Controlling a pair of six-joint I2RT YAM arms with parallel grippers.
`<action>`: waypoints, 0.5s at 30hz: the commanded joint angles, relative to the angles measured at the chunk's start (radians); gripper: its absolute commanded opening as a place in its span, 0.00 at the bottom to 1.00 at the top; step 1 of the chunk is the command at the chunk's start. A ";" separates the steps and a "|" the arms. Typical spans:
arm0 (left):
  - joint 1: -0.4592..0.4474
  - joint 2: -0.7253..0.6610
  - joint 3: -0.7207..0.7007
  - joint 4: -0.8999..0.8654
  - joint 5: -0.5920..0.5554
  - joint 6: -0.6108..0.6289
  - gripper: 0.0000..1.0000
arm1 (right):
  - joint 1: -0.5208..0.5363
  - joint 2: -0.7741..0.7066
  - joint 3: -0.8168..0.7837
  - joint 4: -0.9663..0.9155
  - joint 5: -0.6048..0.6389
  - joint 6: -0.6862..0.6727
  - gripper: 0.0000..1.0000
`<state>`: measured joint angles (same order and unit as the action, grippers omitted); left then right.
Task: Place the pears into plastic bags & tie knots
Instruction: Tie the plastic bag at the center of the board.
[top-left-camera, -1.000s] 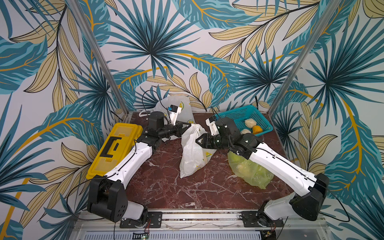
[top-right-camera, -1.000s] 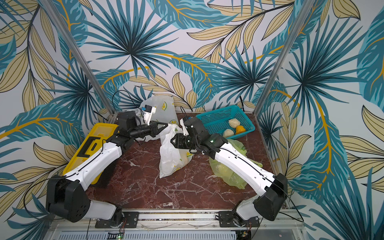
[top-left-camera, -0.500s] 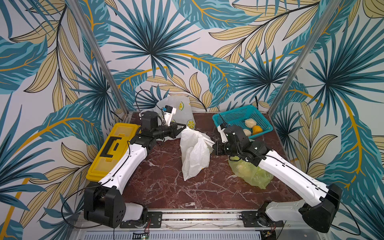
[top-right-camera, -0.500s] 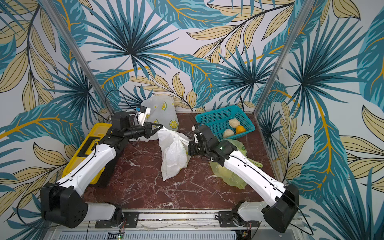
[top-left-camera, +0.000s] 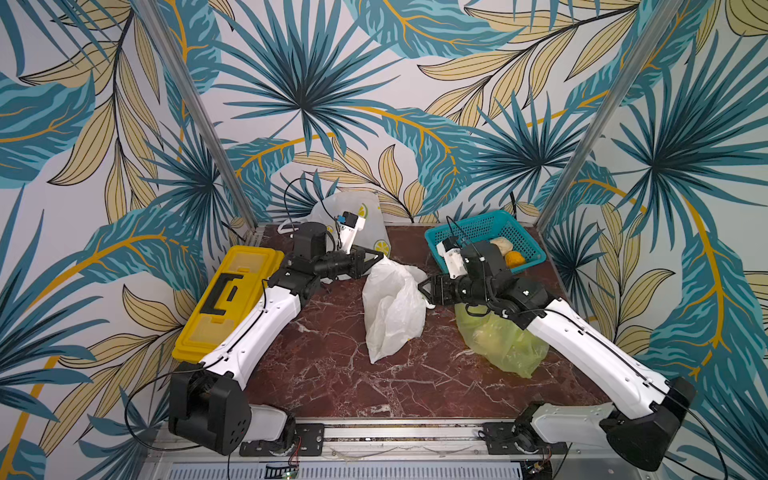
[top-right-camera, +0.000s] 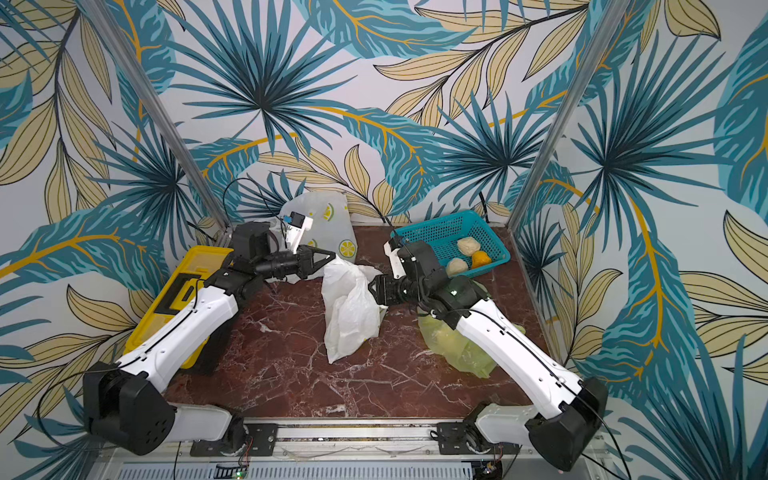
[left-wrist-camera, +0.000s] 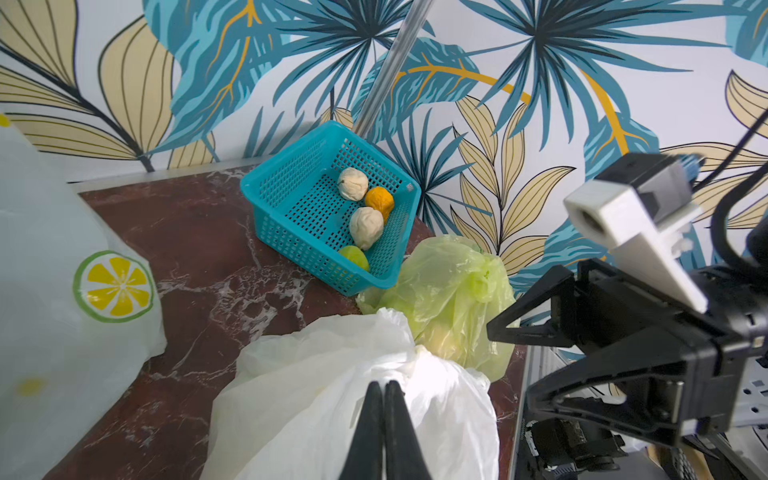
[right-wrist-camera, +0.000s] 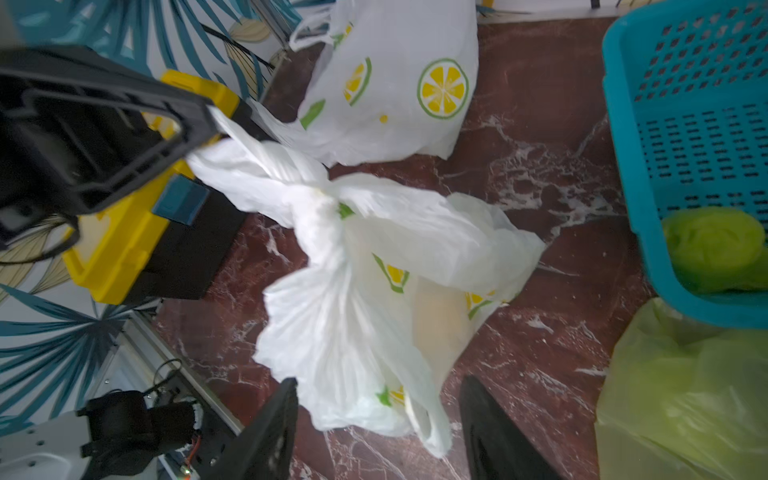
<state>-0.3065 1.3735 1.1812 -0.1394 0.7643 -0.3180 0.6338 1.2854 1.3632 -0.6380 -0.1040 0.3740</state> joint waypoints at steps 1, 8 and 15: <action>-0.014 0.004 0.039 0.022 0.023 0.013 0.00 | 0.014 0.071 0.057 0.030 -0.025 -0.088 0.72; -0.029 0.005 0.071 0.022 0.064 0.001 0.00 | 0.047 0.275 0.109 0.143 -0.014 -0.172 0.72; -0.009 0.060 0.148 -0.104 0.109 0.041 0.02 | 0.047 0.317 0.077 0.244 -0.062 -0.198 0.24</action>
<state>-0.3275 1.4151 1.2781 -0.1867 0.8360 -0.3038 0.6777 1.6333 1.4612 -0.4728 -0.1284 0.2054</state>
